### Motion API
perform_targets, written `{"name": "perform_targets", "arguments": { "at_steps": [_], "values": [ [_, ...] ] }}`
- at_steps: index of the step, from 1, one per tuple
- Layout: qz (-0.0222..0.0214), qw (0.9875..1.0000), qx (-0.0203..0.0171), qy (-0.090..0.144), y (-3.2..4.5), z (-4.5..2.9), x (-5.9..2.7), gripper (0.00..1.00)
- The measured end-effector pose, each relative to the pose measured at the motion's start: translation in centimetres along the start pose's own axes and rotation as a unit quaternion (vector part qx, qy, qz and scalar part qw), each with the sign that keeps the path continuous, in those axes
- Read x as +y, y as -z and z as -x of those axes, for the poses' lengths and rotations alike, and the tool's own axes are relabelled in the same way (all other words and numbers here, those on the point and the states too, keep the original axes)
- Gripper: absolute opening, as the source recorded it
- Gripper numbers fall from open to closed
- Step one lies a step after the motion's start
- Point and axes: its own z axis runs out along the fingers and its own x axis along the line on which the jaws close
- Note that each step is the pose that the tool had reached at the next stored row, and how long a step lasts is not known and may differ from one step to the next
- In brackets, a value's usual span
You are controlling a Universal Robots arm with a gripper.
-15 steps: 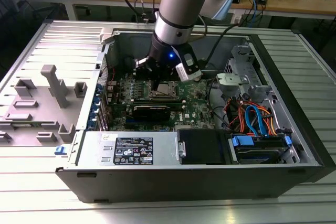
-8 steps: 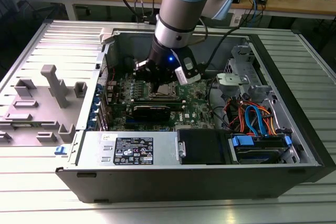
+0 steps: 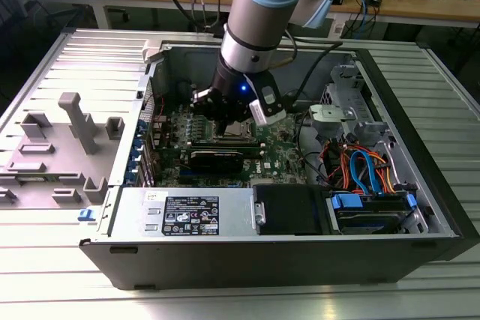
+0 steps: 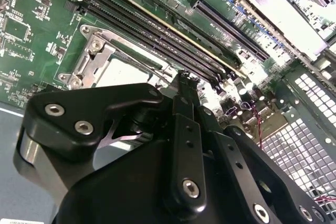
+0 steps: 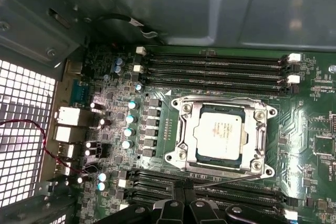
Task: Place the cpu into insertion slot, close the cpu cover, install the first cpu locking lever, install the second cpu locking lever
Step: 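Install the second cpu locking lever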
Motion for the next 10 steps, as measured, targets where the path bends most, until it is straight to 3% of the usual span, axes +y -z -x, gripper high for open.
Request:
{"name": "perform_targets", "arguments": {
  "at_steps": [10],
  "values": [
    [0.0083,1.0000,-0.0006,-0.002,-1.00,-0.32,-0.06,0.11]
  ]
}}
